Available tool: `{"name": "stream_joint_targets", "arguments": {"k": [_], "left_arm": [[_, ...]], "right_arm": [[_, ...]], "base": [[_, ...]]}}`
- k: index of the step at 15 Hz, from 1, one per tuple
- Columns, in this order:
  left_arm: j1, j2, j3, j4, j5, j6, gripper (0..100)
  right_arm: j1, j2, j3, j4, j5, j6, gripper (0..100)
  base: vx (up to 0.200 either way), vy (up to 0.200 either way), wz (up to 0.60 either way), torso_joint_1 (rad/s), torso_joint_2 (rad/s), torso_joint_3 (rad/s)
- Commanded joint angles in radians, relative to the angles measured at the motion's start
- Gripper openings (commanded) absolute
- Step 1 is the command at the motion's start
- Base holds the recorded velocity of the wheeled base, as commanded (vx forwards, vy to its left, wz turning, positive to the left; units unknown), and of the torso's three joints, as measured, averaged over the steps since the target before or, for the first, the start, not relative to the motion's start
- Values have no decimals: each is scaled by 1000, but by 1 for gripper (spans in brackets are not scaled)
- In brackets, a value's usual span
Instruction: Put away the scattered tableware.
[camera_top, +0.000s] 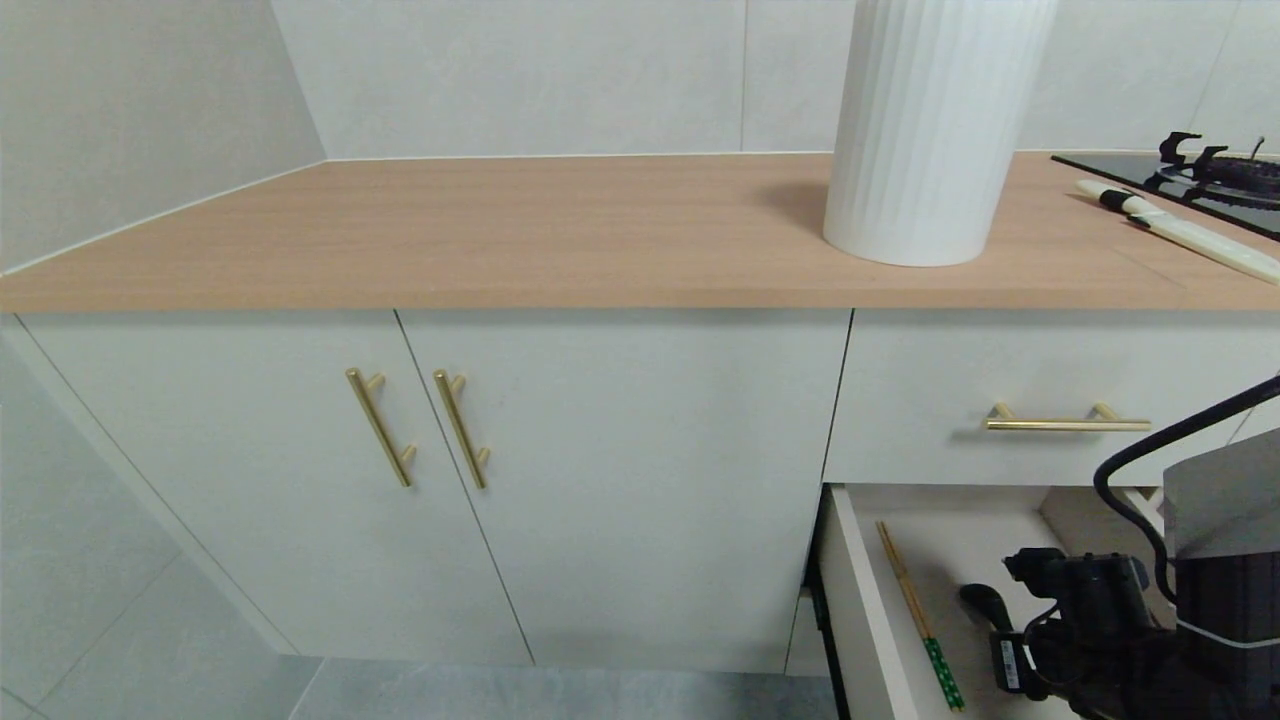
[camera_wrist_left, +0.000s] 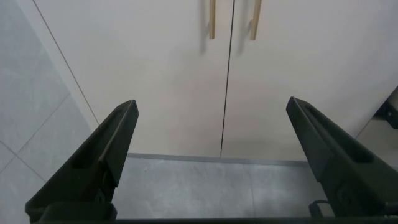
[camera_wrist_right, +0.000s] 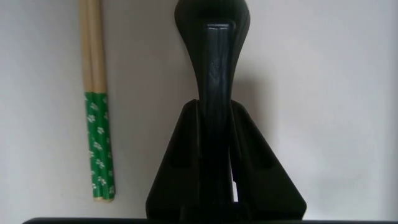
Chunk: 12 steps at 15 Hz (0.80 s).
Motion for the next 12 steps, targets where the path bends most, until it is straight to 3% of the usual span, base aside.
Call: {"name": "stream_joint_targets", "arguments": {"k": [1,4,5,12], "left_arm": [[-1,0,0,0,0,0,100],[1,0,0,0,0,0,100],[-1,0,0,0,0,0,100],[-1,0,0,0,0,0,100]], "right_arm": [[1,9,0,0,-1,0,0],[1,7,0,0,-1,0,0],[1,7,0,0,-1,0,100],[-1,-102,33,-1,-4,0,100]], "base": [[0,0,0,0,0,0],[0,0,0,0,0,0],[0,0,0,0,0,0],[0,0,0,0,0,0]]}}
